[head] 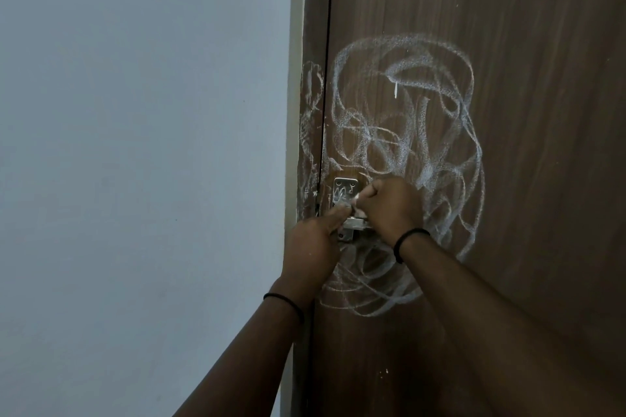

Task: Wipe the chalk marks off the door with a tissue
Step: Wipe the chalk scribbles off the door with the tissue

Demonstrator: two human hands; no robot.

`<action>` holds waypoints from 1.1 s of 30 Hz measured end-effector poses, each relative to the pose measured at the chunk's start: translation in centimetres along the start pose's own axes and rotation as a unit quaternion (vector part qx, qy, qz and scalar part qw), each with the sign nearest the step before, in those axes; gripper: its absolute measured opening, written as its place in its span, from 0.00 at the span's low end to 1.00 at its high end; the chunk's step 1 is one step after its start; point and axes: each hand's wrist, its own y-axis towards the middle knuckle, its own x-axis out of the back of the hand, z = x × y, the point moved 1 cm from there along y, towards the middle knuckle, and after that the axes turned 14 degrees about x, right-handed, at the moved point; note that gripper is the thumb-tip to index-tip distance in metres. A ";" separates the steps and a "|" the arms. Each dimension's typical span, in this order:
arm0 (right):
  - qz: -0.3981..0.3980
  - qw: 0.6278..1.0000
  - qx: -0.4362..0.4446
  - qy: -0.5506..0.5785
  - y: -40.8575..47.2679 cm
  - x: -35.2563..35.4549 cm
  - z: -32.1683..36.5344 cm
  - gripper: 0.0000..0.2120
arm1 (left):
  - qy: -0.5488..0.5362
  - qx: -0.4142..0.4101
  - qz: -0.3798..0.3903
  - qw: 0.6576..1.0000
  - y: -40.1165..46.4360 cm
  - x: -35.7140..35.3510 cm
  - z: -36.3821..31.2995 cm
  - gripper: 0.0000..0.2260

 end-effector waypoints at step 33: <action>-0.047 0.997 -0.017 0.057 -0.1 -0.6 0.0 0.10 | 0.003 0.037 -0.004 0.999 -0.1 -0.4 -0.1 0.20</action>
